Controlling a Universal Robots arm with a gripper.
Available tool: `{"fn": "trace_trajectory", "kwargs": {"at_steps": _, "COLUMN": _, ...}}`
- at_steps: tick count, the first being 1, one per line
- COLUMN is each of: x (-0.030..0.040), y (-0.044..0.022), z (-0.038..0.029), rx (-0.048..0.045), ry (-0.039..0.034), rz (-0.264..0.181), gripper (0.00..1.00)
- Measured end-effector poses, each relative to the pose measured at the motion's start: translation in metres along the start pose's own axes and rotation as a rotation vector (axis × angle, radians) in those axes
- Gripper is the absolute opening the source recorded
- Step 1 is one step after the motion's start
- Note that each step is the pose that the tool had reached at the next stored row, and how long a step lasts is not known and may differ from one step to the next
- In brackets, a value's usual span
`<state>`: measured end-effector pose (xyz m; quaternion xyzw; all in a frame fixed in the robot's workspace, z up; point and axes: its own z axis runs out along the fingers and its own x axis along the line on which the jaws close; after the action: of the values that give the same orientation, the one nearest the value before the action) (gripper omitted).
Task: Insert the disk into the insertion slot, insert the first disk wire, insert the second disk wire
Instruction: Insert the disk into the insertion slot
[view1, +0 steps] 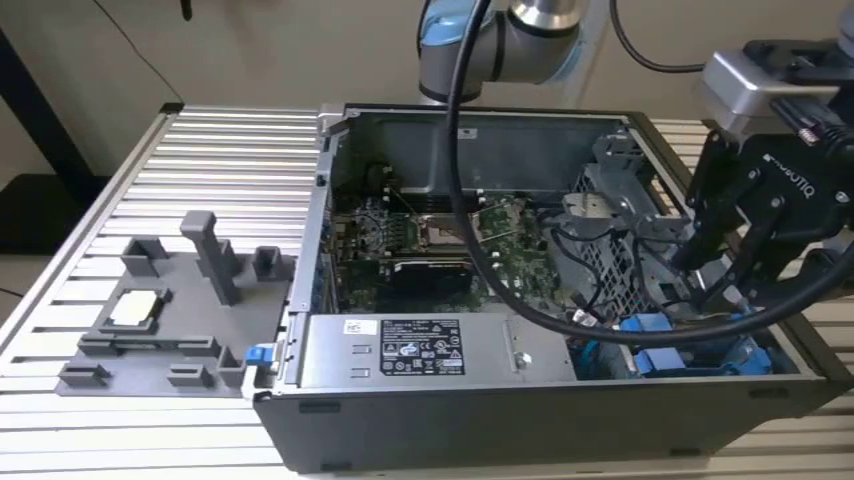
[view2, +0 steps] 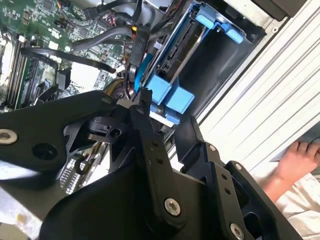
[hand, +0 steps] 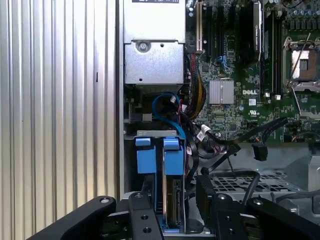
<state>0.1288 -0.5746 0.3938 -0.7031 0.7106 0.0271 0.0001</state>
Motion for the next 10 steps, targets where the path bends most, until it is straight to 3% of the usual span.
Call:
{"fn": "trace_trajectory", "kwargs": {"at_steps": 4, "x": -0.0003, "y": 0.0014, "z": 0.0, "rx": 0.0332, "ry": -0.0372, "rz": -0.003, "gripper": 0.47}}
{"fn": "trace_trajectory", "kwargs": {"at_steps": 8, "x": -0.0005, "y": 0.0038, "z": 0.0, "rx": 0.0944, "ry": -0.0669, "rz": -0.007, "gripper": 0.47}}
{"fn": "trace_trajectory", "kwargs": {"at_steps": 10, "x": -0.0009, "y": 0.0048, "z": 0.0001, "rx": 0.117, "ry": -0.0801, "rz": -0.009, "gripper": 0.47}}
